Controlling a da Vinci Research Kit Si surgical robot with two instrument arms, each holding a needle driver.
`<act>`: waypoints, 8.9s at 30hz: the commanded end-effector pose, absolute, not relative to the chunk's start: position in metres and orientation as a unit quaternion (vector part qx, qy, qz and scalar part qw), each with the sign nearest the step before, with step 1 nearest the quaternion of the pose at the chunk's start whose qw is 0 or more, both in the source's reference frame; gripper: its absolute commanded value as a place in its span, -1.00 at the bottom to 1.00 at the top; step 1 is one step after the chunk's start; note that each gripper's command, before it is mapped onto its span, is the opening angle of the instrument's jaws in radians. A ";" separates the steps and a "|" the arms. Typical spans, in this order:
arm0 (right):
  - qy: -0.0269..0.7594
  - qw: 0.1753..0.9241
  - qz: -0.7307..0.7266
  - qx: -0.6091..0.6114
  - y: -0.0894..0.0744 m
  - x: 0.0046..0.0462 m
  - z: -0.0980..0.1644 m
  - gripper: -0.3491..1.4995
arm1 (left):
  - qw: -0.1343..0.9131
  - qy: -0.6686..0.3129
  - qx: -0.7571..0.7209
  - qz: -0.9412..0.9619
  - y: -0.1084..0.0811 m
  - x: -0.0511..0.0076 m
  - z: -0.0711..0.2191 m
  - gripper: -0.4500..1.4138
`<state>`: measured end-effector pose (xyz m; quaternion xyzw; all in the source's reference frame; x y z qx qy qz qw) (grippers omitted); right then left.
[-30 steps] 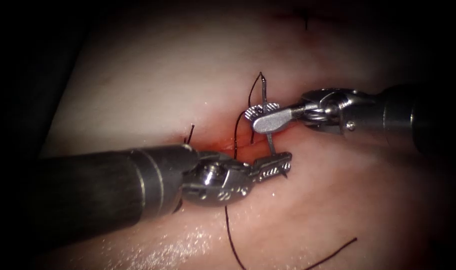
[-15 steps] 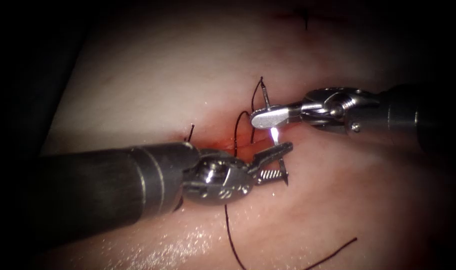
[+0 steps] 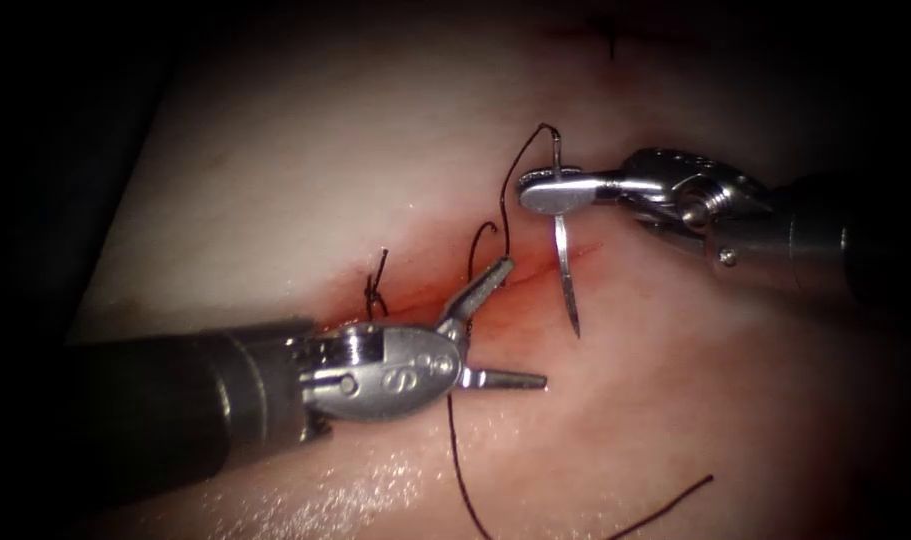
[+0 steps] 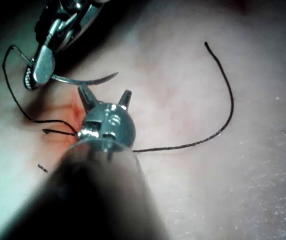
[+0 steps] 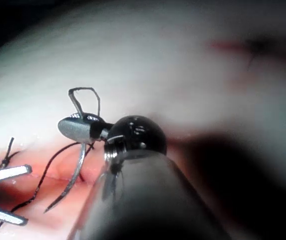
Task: Wound Closure
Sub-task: Widen wound opening with left hand, then throw suture through skin below incision with right needle driver
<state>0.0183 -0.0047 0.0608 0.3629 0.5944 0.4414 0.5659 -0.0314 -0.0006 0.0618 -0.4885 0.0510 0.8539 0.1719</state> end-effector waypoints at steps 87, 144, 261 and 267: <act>0.762 0.633 0.134 0.032 -0.003 0.0232 0.066 -1.00 | 0.189 -0.255 -0.127 0.940 0.002 -0.0293 0.076 0.35; 0.767 0.623 0.135 0.071 -0.006 0.0224 0.067 -1.00 | 0.229 -0.131 -0.243 0.933 0.006 -0.0314 0.063 -0.08; 0.478 0.391 0.485 0.619 -0.012 0.0252 0.067 -1.00 | 0.210 -0.191 -0.222 0.933 -0.003 -0.0299 0.068 -0.75; 0.459 0.398 0.493 0.623 -0.013 0.0249 0.066 -1.00 | 0.213 -0.193 -0.221 0.932 -0.004 -0.0296 0.068 -0.84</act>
